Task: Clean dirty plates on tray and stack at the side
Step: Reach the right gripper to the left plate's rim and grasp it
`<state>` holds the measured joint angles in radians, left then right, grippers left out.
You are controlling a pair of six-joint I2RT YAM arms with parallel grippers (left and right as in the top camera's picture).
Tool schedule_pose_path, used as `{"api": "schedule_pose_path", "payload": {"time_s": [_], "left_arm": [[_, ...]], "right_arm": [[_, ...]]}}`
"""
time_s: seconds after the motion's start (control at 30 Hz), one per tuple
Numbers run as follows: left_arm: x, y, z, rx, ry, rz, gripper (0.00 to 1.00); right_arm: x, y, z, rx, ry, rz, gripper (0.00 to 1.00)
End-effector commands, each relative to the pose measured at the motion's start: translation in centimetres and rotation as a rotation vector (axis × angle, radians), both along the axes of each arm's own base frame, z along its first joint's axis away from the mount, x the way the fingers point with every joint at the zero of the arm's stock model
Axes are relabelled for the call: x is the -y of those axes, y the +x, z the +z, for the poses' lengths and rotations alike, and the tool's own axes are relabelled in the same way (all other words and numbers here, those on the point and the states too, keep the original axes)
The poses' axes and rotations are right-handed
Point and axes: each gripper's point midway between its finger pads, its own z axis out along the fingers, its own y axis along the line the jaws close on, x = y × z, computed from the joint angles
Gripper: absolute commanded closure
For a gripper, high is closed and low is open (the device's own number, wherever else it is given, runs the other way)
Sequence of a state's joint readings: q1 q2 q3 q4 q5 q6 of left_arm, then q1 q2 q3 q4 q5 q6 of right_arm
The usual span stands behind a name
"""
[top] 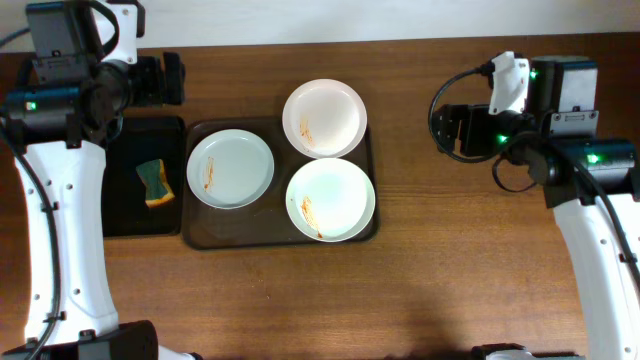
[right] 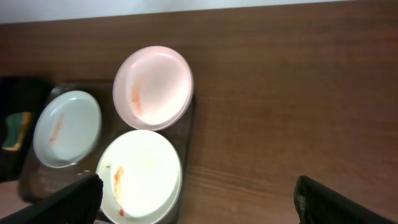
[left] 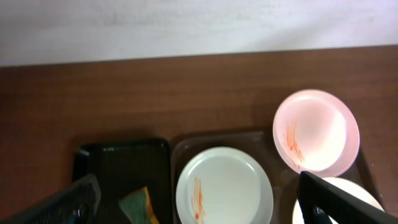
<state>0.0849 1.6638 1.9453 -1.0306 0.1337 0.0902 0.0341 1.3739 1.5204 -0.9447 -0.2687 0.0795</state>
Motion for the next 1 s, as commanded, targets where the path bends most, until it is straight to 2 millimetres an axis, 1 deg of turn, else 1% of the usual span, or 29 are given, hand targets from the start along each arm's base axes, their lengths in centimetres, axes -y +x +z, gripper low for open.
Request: {"api": "schedule_pose_path", "payload": {"time_s": [0.0, 0.03, 0.07, 0.13, 0.17, 0.2, 0.23, 0.27, 0.3, 0.33, 0.4, 0.43, 0.47, 0.5, 0.53, 0.57, 0.63, 0.67, 0.7, 0.73, 0.8, 0.83, 0.87, 0.93, 0.97], "left_arm": [[-0.1, -0.4, 0.1, -0.017, 0.013, -0.011, 0.01], [-0.6, -0.3, 0.0, -0.017, 0.031, 0.009, 0.01], [-1.3, 0.0, 0.4, 0.004, 0.058, 0.040, 0.01], [-3.2, 1.5, 1.9, 0.086, 0.063, 0.127, 0.01], [-3.9, 2.2, 2.4, 0.122, 0.066, 0.142, 0.01], [-4.3, 2.7, 2.7, 0.141, 0.068, 0.149, 0.01], [-5.6, 3.8, 2.8, 0.174, 0.072, 0.175, 0.01], [-6.1, 4.1, 2.4, 0.171, 0.073, 0.184, 0.01], [-6.7, 4.4, 1.5, 0.148, 0.071, 0.193, 0.01], [-6.7, 4.4, 0.7, 0.123, 0.070, 0.194, 0.01], [-6.5, 3.7, -0.6, 0.061, 0.062, 0.188, 0.01], [-6.1, 3.1, -1.4, 0.021, 0.047, 0.175, 0.01], [-6.0, 2.7, -1.9, -0.007, 0.036, 0.178, 0.01], [-6.1, 2.3, -2.3, -0.030, 0.026, 0.195, 0.01], [-6.2, 1.8, -2.8, -0.057, 0.009, 0.214, 0.01], [-6.5, 1.4, -3.1, -0.074, -0.005, 0.233, 0.01], [-8.1, 0.3, -4.0, -0.121, -0.053, 0.316, 0.01], [-9.1, -0.4, -4.8, -0.158, -0.081, 0.366, 0.01], [-10.0, -1.1, -5.7, -0.198, -0.097, 0.403, 0.01], [-10.5, -1.6, -6.5, -0.233, -0.103, 0.419, 0.06], [-11.6, -2.6, -9.0, -0.335, -0.119, 0.454, 0.09], [-11.8, -2.9, -10.7, -0.396, -0.126, 0.463, 0.18], [-11.9, -2.9, -11.7, -0.427, -0.129, 0.465, 0.22], [-12.1, -2.5, -12.9, -0.451, -0.131, 0.466, 0.23], [-12.2, -2.2, -13.0, -0.446, -0.131, 0.466, 0.23]], "right_arm": [[-3.1, 0.8, 0.5, 0.004, 0.116, 0.110, 0.02], [-3.6, 1.1, 0.3, -0.009, 0.142, 0.100, 0.02], [-4.5, 1.5, -0.1, -0.018, 0.153, 0.110, 0.02], [-6.8, 2.0, -1.0, -0.036, 0.159, 0.145, 0.01], [-7.8, 2.2, -1.3, -0.040, 0.160, 0.166, 0.02], [-8.9, 2.5, -1.9, -0.045, 0.159, 0.183, 0.02], [-10.2, 3.0, -2.6, -0.062, 0.168, 0.180, 0.02], [-11.2, 3.2, -3.2, -0.072, 0.175, 0.193, 0.02], [-12.8, 3.5, -4.0, -0.089, 0.185, 0.213, 0.02], [-14.1, 3.6, -4.7, -0.100, 0.193, 0.228, 0.02], [-17.4, 3.8, -6.3, -0.123, 0.214, 0.267, 0.01], [-20.1, 4.1, -7.5, -0.132, 0.233, 0.296, 0.02], [-21.7, 4.2, -8.4, -0.146, 0.250, 0.303, 0.04], [-22.5, 4.3, -8.9, -0.155, 0.261, 0.303, 0.08], [-23.7, 4.5, -9.8, -0.176, 0.261, 0.313, 0.12], [-24.5, 4.7, -10.4, -0.197, 0.254, 0.321, 0.12], [-25.7, 5.6, -11.2, -0.236, 0.230, 0.321, 0.16], [-26.1, 6.4, -11.4, -0.244, 0.204, 0.307, 0.20], [-26.4, 6.8, -11.6, -0.245, 0.190, 0.300, 0.26], [-26.8, 7.3, -11.7, -0.242, 0.178, 0.295, 0.32], [-27.8, 8.2, -12.7, -0.230, 0.140, 0.273, 0.41], [-28.5, 8.3, -13.9, -0.239, 0.119, 0.247, 0.46], [-28.7, 8.1, -14.7, -0.247, 0.101, 0.229, 0.48], [-29.1, 8.0, -16.5, -0.259, 0.058, 0.168, 0.52], [-29.4, 8.0, -17.2, -0.261, 0.046, 0.149, 0.53]]}}
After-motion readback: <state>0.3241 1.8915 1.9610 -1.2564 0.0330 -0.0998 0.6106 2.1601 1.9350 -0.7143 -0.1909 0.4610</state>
